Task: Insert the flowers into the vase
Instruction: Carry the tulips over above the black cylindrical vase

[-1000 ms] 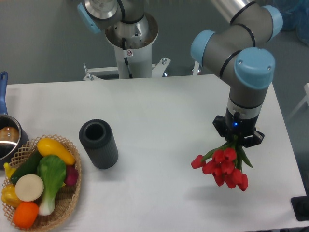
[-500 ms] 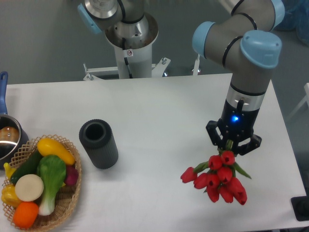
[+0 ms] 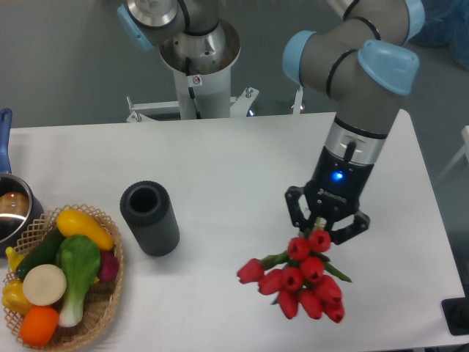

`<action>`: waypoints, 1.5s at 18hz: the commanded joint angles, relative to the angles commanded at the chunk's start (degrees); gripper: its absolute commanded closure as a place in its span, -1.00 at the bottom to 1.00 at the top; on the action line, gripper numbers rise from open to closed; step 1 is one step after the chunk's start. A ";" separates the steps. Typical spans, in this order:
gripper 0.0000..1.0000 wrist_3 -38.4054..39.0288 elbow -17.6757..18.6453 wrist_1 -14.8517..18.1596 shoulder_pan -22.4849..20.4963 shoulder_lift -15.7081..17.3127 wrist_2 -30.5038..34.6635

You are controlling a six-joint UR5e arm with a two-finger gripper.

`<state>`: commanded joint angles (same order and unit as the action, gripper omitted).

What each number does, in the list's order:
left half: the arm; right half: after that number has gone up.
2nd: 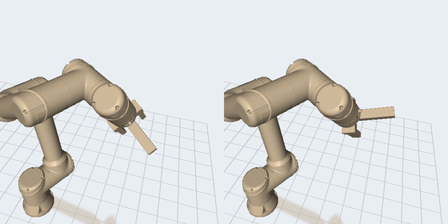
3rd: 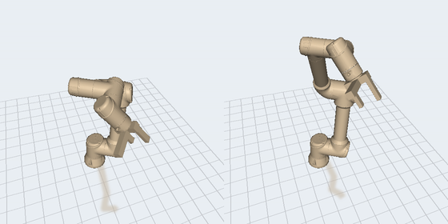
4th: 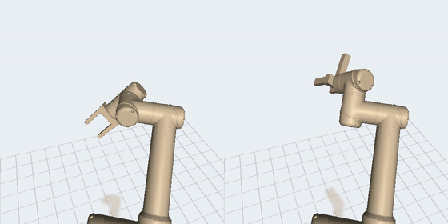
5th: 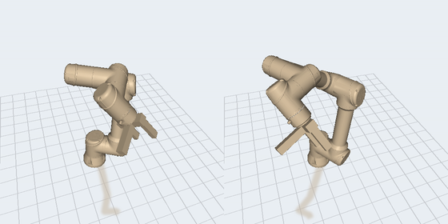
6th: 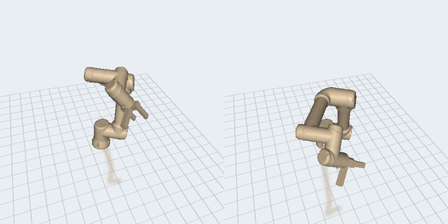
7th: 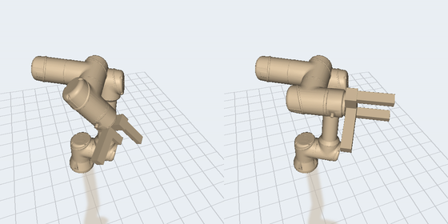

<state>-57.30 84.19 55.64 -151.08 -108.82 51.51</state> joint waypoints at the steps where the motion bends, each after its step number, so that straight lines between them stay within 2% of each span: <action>1: 1.00 0.00 1.05 -1.66 0.00 0.44 -0.97; 5: 1.00 1.84 5.54 -7.02 0.88 3.08 -3.16; 7: 1.00 1.93 7.38 -8.88 0.70 4.05 -8.85; 10: 1.00 2.02 10.02 -8.89 -0.09 5.71 -17.13; 15: 1.00 2.11 14.77 -8.89 -2.02 10.54 -27.68; 27: 1.00 1.67 23.39 -8.97 -2.55 19.25 -40.87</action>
<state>-55.63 107.57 46.67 -153.63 -89.57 10.64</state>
